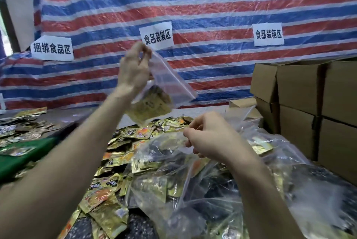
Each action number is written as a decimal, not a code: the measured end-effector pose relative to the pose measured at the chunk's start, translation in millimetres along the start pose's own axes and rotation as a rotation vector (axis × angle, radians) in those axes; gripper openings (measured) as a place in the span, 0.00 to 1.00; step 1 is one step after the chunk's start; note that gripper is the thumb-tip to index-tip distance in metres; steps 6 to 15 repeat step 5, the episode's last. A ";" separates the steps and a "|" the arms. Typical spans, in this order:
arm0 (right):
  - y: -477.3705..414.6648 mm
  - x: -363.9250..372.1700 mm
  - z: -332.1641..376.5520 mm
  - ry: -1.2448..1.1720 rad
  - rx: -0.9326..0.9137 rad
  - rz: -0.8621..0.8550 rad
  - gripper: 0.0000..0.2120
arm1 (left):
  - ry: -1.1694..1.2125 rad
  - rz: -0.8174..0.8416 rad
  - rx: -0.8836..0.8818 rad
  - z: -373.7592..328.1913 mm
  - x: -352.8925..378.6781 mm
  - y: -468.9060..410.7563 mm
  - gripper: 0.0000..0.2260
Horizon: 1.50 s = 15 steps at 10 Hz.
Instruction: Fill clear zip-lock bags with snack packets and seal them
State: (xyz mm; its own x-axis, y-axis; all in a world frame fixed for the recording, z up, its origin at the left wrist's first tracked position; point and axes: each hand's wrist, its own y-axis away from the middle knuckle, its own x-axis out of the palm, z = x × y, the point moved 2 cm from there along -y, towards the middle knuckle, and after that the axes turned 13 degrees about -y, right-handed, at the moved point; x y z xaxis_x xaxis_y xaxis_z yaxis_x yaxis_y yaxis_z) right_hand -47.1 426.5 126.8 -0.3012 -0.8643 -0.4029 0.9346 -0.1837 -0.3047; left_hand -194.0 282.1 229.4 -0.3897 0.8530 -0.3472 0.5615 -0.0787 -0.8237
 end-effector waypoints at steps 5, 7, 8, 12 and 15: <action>1.4 18.2 14.3 -0.121 -0.179 -0.049 0.05 | 0.018 0.542 -0.154 29.6 6.5 175.5 0.11; 1.4 18.2 14.3 -0.121 -0.179 -0.049 0.05 | 0.018 0.542 -0.154 29.6 6.5 175.5 0.11; 1.4 18.2 14.3 -0.121 -0.179 -0.049 0.05 | 0.018 0.542 -0.154 29.6 6.5 175.5 0.11; 1.4 18.2 14.3 -0.121 -0.179 -0.049 0.05 | 0.018 0.542 -0.154 29.6 6.5 175.5 0.11; 1.4 18.2 14.3 -0.121 -0.179 -0.049 0.05 | 0.018 0.542 -0.154 29.6 6.5 175.5 0.11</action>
